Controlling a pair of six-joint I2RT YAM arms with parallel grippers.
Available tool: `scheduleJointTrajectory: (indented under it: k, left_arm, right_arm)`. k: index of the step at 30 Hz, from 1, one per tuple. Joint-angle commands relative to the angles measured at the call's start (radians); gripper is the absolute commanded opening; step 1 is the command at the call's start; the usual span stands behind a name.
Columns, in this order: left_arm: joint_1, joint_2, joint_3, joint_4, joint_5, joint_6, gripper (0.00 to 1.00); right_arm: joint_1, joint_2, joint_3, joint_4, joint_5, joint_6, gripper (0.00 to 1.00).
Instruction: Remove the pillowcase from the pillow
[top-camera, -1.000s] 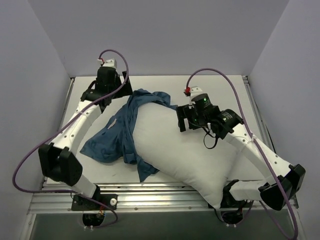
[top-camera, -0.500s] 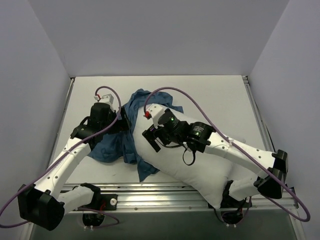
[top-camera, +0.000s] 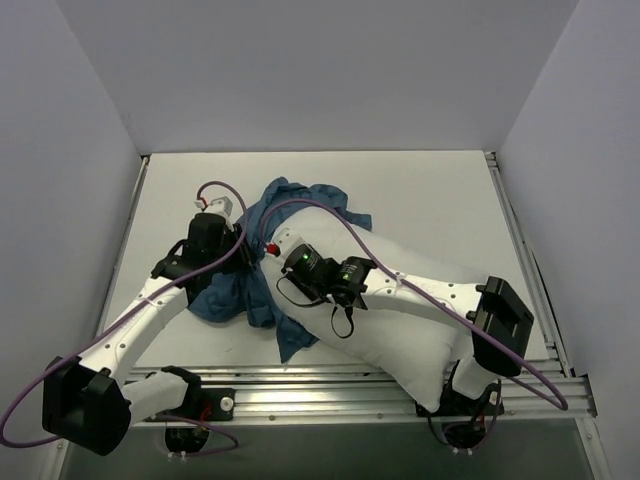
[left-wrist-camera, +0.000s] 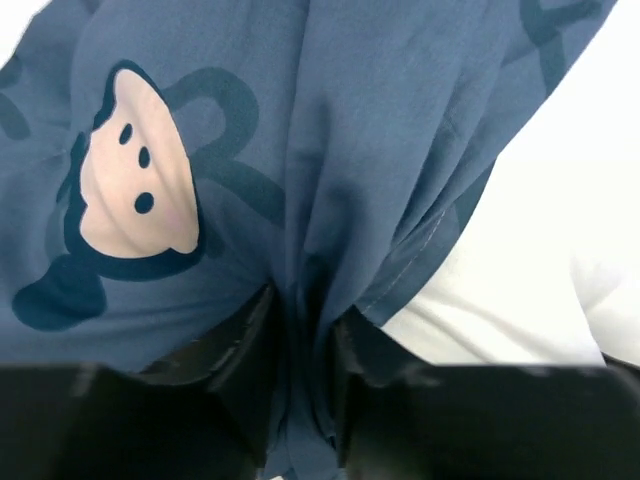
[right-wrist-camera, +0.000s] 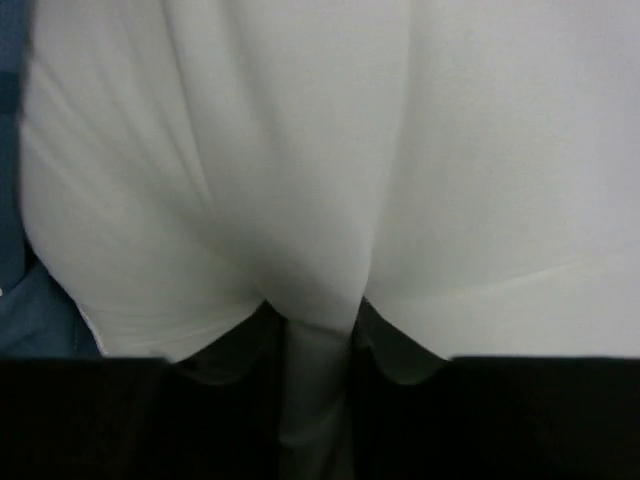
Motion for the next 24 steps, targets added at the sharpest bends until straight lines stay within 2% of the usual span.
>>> scheduleJointTrajectory:
  k: [1, 2, 7, 15, 18, 24]
  left_arm:
    - [0.012, 0.028, 0.006, 0.045, -0.037, -0.021, 0.30]
    - [0.031, 0.034, 0.015, 0.045, -0.046, -0.022, 0.19]
    - [0.110, 0.069, 0.081, 0.022, -0.118, -0.018, 0.03]
    - [0.242, 0.152, 0.207, -0.030, -0.211, 0.003, 0.02]
    - [0.268, 0.177, 0.239, -0.030, -0.222, 0.012, 0.07]
    - [0.302, 0.246, 0.265, -0.042, -0.203, -0.012, 0.11]
  right_arm:
    - [-0.013, 0.064, -0.036, -0.089, 0.055, 0.051, 0.14]
    - [-0.021, 0.060, -0.036, -0.093, 0.059, 0.056, 0.00]
    - [-0.088, -0.032, -0.022, -0.124, 0.060, 0.090, 0.00]
    - [-0.251, -0.276, 0.001, -0.193, 0.031, 0.103, 0.00]
    - [-0.315, -0.347, 0.013, -0.228, 0.005, 0.102, 0.00]
    - [-0.450, -0.492, 0.026, -0.212, -0.142, 0.107, 0.00]
